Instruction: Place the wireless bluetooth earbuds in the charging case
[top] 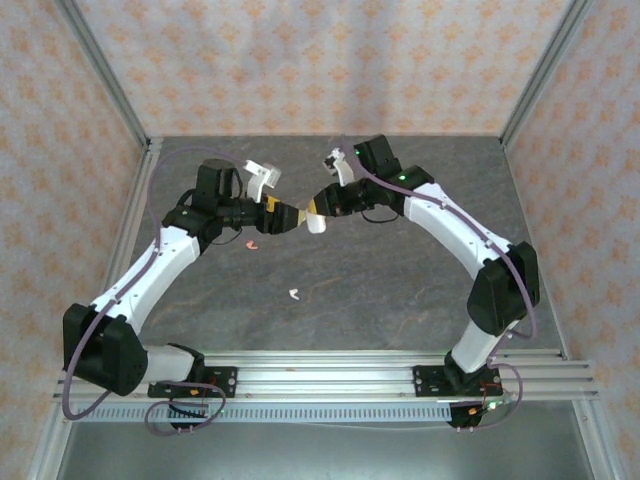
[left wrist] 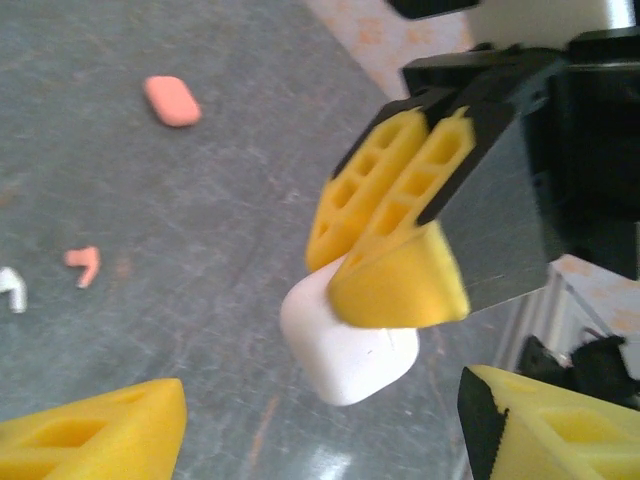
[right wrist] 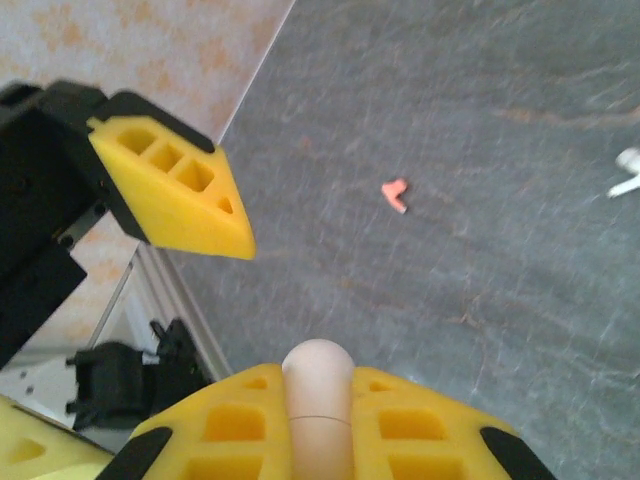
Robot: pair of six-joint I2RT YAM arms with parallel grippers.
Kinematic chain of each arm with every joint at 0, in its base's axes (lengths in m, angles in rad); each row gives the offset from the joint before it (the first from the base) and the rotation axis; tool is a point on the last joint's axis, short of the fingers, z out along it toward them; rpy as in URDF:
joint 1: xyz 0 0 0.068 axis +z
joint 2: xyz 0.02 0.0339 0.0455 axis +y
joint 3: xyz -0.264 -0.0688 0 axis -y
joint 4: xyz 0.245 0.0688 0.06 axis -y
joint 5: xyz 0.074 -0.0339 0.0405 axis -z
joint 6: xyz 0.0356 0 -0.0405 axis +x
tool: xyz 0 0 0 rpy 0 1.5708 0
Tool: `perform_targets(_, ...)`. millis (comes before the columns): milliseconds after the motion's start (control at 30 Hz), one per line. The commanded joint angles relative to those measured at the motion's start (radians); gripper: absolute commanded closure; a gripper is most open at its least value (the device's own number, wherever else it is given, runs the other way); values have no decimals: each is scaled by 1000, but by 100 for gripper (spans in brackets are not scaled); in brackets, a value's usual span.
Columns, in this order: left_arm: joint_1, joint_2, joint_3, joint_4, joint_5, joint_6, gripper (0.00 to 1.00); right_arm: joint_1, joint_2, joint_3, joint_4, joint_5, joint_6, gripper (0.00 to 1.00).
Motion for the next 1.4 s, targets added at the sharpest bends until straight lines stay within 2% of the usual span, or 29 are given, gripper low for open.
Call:
perform_targets(0, 0, 4, -3, -17, 139, 33, 31, 2, -6, 15, -11, -130, -42, 100)
perform_targets(133, 0, 21, -2, 1, 199, 10, 35, 2, -29, -13, 94, -195, 28, 100)
perform_targets(300, -1, 23, 0, 2, 219, 8, 38, 2, -43, -35, 181, -237, 89, 100)
perform_targets(433, -1, 31, 8, -14, 216, 7, 51, 2, -47, -45, 232, -248, 130, 100)
perform_targets(633, -2, 40, 12, -27, 226, -1, 58, 2, -47, -66, 312, -252, 184, 100)
perform_targets(800, -2, 50, 27, -35, 227, -12, 72, 2, -45, -72, 342, -255, 210, 99)
perform_targets(867, -3, 55, 32, -34, 226, -21, 76, 2, -49, -78, 365, -248, 228, 89)
perform_targets(1000, 0, 59, 38, -28, 216, -39, 86, 2, -70, -109, 445, -192, 294, 58)
perform_targets(1033, -2, 57, 38, -23, 202, -48, 90, 1, -81, -121, 467, -163, 318, 54)
perform_targets(1233, -1, 71, 40, 18, 124, -163, 100, -19, -172, -261, 685, 29, 515, 46)
perform_targets(1367, 0, 52, 31, 90, 48, -289, 100, -24, -240, -399, 856, 143, 653, 46)
